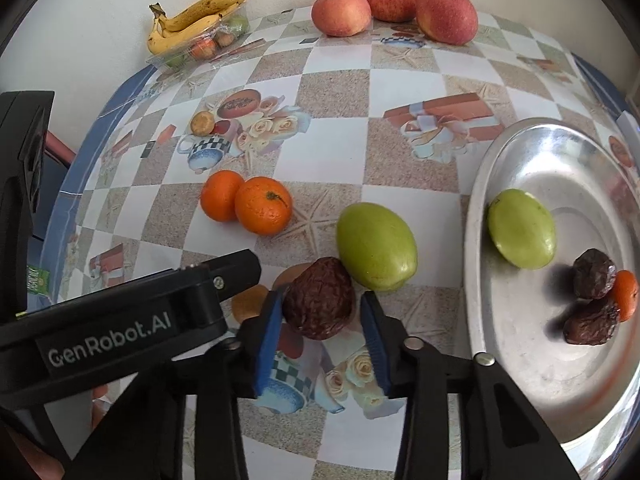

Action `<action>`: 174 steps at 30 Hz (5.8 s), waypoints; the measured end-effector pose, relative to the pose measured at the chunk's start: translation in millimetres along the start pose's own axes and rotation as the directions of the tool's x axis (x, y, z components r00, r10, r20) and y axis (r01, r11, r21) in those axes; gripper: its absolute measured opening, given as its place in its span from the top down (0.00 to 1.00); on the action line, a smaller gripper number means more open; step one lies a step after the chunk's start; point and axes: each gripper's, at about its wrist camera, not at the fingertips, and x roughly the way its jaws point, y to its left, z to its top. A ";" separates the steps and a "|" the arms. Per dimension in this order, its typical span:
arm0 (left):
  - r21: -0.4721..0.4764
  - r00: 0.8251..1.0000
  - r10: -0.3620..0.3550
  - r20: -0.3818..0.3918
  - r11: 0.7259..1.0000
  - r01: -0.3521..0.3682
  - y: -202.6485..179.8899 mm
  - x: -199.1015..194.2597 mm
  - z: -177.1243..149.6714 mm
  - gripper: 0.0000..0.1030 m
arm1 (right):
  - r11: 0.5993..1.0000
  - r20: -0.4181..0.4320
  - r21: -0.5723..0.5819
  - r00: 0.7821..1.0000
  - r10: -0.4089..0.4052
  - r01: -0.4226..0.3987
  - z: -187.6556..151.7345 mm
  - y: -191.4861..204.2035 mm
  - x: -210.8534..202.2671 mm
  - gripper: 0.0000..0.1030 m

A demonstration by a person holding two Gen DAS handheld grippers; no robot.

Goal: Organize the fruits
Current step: 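Grasp a dark date with the right gripper while the left gripper grasps a brown longan, then carry the date and longan to the steel plate and release both, then withdraw both grippers from the plate toward the green mango and tangerines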

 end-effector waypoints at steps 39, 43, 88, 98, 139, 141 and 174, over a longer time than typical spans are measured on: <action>0.024 0.999 -0.031 0.045 0.999 0.030 -9.7 -16.4 3.8 0.73 | 0.993 -0.024 0.115 1.000 -0.006 0.009 -7.3 -36.1 -21.9 0.65; 0.035 0.996 -0.052 0.073 0.998 0.050 -12.0 -28.9 4.5 0.73 | 0.994 0.015 0.105 1.000 0.004 -0.005 -5.3 -31.4 -34.8 0.65; 0.419 0.953 -0.296 0.067 0.875 0.242 -154.6 -21.6 -43.0 0.73 | 0.904 0.186 0.408 0.959 -0.216 0.125 -13.2 -147.4 -105.2 0.65; 0.407 0.958 -0.280 0.055 0.883 0.235 -152.5 -15.5 -41.6 0.61 | 0.916 0.186 0.381 0.960 -0.211 0.128 -11.6 -141.9 -101.6 0.64; 0.108 0.941 0.123 0.314 0.980 -0.164 -53.2 -56.3 3.8 0.61 | 0.961 0.148 0.251 0.976 -0.160 0.120 -5.0 -104.2 -84.3 0.64; 0.094 0.938 0.126 0.324 0.982 -0.164 -48.7 -60.7 5.6 0.61 | 0.964 0.150 0.238 0.976 -0.160 0.121 -4.6 -100.2 -84.2 0.64; 0.065 0.956 0.188 0.226 0.976 -0.208 -36.6 -32.8 6.0 0.00 | 0.941 0.126 0.262 0.959 -0.255 0.216 -6.2 -107.5 -72.9 0.09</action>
